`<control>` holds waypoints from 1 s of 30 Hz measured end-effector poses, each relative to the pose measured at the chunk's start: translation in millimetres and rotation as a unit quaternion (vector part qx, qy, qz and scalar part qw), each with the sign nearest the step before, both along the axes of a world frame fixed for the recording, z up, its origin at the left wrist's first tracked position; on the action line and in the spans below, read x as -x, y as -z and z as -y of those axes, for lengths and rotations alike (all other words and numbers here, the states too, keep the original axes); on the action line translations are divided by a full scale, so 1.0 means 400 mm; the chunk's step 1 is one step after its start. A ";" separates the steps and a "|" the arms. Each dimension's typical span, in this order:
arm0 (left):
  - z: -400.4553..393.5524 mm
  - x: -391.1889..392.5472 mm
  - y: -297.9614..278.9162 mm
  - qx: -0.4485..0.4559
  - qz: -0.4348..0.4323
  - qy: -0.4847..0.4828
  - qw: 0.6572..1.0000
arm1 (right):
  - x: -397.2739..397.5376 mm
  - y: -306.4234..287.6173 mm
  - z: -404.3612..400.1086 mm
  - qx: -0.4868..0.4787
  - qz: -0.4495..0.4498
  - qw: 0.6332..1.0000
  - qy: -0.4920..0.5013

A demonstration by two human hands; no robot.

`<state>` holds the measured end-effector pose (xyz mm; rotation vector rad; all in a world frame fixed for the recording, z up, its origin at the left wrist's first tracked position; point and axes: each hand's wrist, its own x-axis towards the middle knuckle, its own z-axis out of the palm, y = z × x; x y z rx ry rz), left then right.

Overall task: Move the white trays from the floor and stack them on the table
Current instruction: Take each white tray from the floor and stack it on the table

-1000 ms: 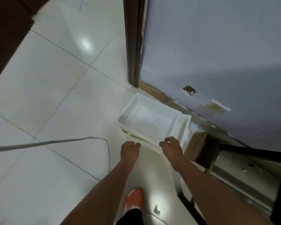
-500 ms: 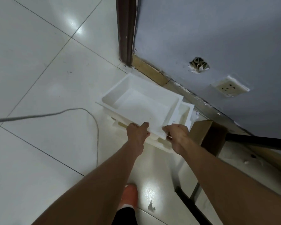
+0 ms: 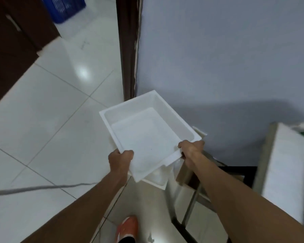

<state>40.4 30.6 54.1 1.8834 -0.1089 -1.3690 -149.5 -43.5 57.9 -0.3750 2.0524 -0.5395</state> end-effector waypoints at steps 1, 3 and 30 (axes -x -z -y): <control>-0.010 -0.010 -0.055 0.008 -0.005 0.007 1.000 | 0.017 -0.065 -0.002 0.014 -0.012 1.000 -0.004; -0.025 -0.026 -0.168 0.015 -0.013 0.030 0.999 | 0.054 -0.191 -0.009 0.039 -0.049 0.998 -0.030; -0.381 0.487 -1.013 0.275 0.127 0.138 0.943 | 0.572 -0.980 -0.530 0.203 0.028 0.978 -0.040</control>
